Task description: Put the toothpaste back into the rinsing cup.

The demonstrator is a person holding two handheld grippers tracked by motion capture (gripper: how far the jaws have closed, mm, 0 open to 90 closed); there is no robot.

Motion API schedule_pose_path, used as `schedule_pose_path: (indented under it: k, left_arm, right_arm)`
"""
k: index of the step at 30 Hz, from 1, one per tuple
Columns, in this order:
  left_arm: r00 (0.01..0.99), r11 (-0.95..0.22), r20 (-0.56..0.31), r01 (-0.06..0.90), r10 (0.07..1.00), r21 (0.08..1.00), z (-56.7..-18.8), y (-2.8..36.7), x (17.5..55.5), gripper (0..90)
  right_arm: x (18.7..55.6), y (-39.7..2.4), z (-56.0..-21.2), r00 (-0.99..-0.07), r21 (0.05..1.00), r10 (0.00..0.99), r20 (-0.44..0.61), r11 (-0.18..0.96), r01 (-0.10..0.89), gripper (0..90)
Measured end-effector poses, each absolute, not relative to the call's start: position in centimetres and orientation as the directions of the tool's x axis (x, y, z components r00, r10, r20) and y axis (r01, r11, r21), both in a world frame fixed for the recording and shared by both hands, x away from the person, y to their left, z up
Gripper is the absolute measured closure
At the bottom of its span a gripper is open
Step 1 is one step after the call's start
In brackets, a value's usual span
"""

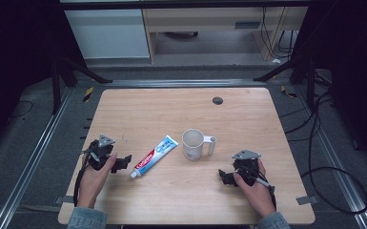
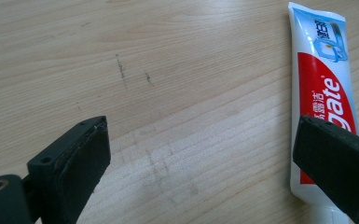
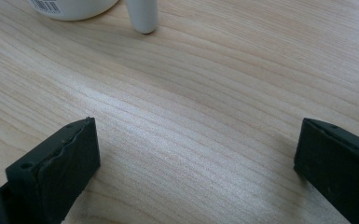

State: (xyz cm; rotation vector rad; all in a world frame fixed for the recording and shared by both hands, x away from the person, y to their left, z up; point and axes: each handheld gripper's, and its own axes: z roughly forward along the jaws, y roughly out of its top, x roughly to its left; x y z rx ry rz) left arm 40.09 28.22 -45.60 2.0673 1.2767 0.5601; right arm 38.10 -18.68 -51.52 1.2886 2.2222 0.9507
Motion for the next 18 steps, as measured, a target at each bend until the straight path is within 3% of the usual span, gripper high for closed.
schedule_pose_path:
  k: [18]
  left_arm:
    - [0.503,-0.384,0.027,0.622,0.864,0.682,-44.6,26.5,39.6,4.6]
  right_arm:
    - [38.1,-18.7,-51.5,-0.497,0.725,0.868,-0.006,0.345,0.595,0.4]
